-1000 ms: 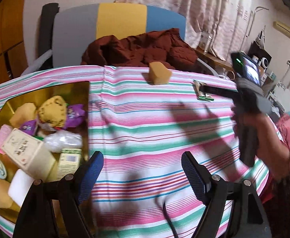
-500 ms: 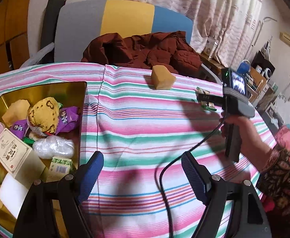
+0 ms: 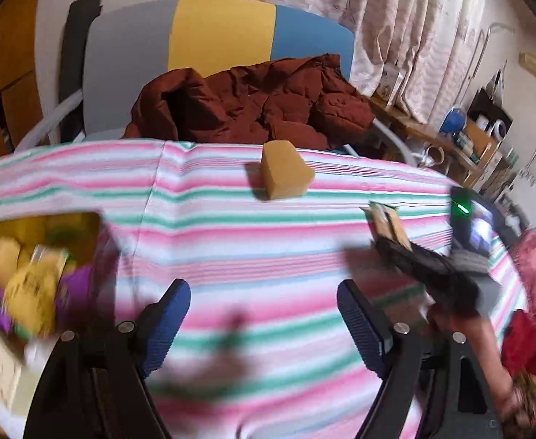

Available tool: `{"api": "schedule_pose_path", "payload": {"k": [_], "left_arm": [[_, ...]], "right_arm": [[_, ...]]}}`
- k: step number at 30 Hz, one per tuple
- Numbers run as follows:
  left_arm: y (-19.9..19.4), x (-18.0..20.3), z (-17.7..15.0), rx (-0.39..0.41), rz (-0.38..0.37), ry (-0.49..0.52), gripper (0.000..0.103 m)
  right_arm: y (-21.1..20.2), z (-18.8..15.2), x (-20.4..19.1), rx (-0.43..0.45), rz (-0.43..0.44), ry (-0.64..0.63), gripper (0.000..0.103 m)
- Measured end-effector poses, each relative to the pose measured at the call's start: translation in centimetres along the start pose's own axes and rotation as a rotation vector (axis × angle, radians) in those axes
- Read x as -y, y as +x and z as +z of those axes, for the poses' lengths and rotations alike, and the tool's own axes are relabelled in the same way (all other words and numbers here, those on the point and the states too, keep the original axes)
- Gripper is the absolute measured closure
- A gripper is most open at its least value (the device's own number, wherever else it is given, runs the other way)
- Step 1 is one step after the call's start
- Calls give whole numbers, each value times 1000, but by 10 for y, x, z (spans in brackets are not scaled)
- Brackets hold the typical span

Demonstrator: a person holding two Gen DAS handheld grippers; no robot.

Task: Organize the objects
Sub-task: 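Grasp the clear cracker packet with green ends with the right gripper, then grasp the yellow sponge wedge with the left gripper while the right holds the cracker packet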

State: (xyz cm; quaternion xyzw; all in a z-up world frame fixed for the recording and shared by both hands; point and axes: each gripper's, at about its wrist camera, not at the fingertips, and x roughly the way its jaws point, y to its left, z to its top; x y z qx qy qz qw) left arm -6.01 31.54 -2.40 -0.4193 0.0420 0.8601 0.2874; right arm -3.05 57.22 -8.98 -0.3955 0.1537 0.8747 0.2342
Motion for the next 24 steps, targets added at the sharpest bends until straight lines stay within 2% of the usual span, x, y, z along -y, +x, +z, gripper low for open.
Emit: {"api": "schedule_pose_path", "payload": {"k": [5, 11, 14, 15, 17, 19, 22, 23, 24], "left_arm": [[55, 10, 36, -70, 8, -8, 18], [112, 20, 76, -73, -16, -69, 16], [131, 19, 90, -41, -9, -130, 10], [136, 20, 95, -20, 5, -132, 2], [145, 22, 99, -5, 69, -125, 0], [157, 23, 100, -28, 72, -110, 0], [176, 19, 95, -120, 86, -110, 3], [178, 18, 93, -120, 99, -108, 9], [173, 19, 91, -73, 102, -91, 17]], "right_arm": [[-9, -14, 1, 18, 11, 16, 55], [-8, -17, -5, 32, -19, -7, 55], [-9, -18, -4, 40, -13, 0, 55], [-8, -18, -3, 41, -11, 2, 55], [-8, -18, -3, 44, -11, 3, 55], [-7, -18, -4, 45, -17, -1, 55], [-7, -19, -5, 49, -20, -3, 55], [-7, -19, -5, 50, -20, -3, 55], [-7, -19, -4, 52, -18, -1, 55]]}}
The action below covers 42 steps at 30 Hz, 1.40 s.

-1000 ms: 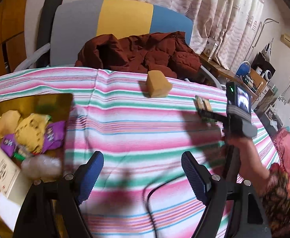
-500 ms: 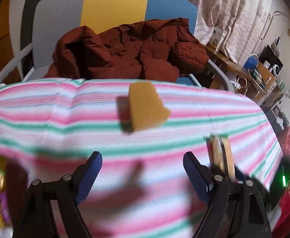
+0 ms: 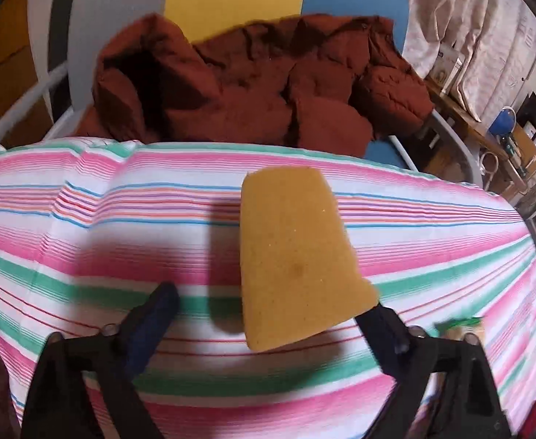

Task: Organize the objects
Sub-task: 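Grasp the yellow sponge wedge with the left gripper while the right holds the cracker packet, then carry the yellow sponge wedge into the gold tray and open the left gripper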

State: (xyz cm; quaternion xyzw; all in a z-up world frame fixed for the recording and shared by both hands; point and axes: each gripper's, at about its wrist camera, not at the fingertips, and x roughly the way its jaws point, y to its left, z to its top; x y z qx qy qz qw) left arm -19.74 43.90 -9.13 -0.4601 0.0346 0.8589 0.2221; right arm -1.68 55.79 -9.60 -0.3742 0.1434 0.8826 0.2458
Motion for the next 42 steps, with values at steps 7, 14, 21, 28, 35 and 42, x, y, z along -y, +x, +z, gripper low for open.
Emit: {"api": "schedule_pose_path", "payload": {"k": [7, 14, 21, 28, 35, 42], "left_arm": [[-9, 12, -17, 92, -58, 157, 51], [-25, -14, -32, 119, -98, 71, 54], [-55, -24, -57, 172, -96, 103, 55], [-85, -27, -88, 198, -104, 175, 55], [-131, -47, -114, 263, -93, 170, 55], [-184, -67, -131, 334, -149, 181, 55]], "right_arm": [[0, -1, -1, 5, -8, -5, 55], [-1, -1, -2, 11, -28, -8, 55], [-4, -2, -4, 22, -55, -15, 56], [-20, -7, -5, 56, -76, -7, 56], [-47, -25, -27, 95, -98, -80, 56], [-63, -38, -54, 144, -127, -193, 56]]}}
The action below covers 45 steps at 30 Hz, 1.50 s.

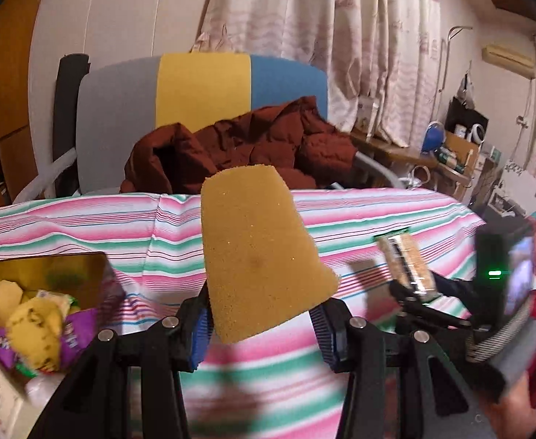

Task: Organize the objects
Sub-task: 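Carry the yellow sponge wedge into the gold tray and open the left gripper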

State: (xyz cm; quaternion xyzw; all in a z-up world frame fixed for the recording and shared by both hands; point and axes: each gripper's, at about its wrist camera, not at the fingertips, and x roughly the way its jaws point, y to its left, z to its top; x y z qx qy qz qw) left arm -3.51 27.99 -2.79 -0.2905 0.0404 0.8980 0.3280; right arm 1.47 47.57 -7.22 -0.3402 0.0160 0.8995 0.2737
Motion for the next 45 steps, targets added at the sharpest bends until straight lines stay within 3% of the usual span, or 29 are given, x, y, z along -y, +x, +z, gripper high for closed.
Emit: {"api": "schedule_pose_path", "payload": {"k": [8, 14, 27, 35, 37, 40, 45], "left_arm": [[-46, -43, -8, -12, 10, -93, 55], [-75, -100, -15, -29, 96, -151, 55], [-103, -229, -32, -198, 252, -310, 55], [-101, -242, -48, -249, 249, -295, 54], [-100, -246, -52, -267, 215, -309, 53], [-101, -246, -56, -313, 204, -315, 46], [-109, -247, -60, -355, 282, -322, 27]], "right_arm": [[0, -4, -4, -11, -21, -22, 56], [1, -5, -9, -11, -36, -50, 56], [-4, -6, -17, 13, -52, -92, 56], [-9, -6, -15, 34, -46, -85, 56], [-11, -5, -13, 38, -37, -78, 56], [-15, -5, -12, 35, -21, -73, 56], [-33, -1, -19, 38, 41, -69, 56]]}}
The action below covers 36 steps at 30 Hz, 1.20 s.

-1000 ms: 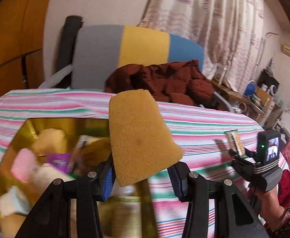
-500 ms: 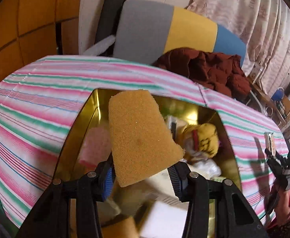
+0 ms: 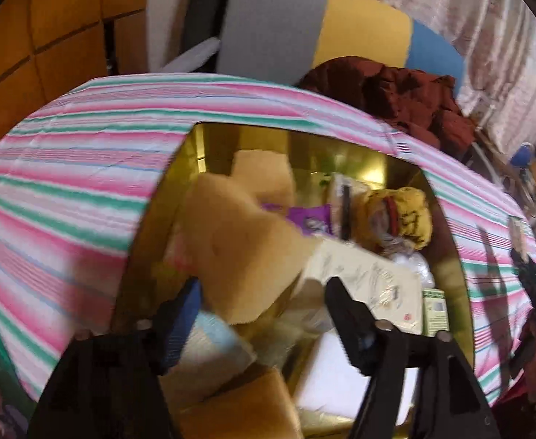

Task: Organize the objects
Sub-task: 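Carry the yellow sponge wedge into the gold tray and open the left gripper, then lower the cracker packet into the gold tray and open the right gripper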

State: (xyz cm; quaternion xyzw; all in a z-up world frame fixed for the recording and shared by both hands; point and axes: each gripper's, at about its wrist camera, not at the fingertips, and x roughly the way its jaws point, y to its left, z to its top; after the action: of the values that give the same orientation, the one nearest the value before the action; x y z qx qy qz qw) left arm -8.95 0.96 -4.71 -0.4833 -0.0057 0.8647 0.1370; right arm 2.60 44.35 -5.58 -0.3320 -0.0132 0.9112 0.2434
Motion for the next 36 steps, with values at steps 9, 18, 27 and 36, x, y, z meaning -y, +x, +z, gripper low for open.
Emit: {"api": "schedule_pose_path", "payload": {"k": [9, 18, 27, 36], "left_arm": [[-25, -9, -10, 129, -51, -93, 26], [-50, -6, -28, 298, -41, -139, 26], [-59, 3, -44, 326, -35, -133, 26], [-57, 1, -50, 297, 5, -142, 26]], "right_arm": [[-50, 25, -48, 58, 232, 41, 56], [-88, 63, -138, 38, 558, 32, 56], [-82, 85, -253, -77, 707, -67, 56], [-38, 91, -311, -202, 713, -80, 56]]}}
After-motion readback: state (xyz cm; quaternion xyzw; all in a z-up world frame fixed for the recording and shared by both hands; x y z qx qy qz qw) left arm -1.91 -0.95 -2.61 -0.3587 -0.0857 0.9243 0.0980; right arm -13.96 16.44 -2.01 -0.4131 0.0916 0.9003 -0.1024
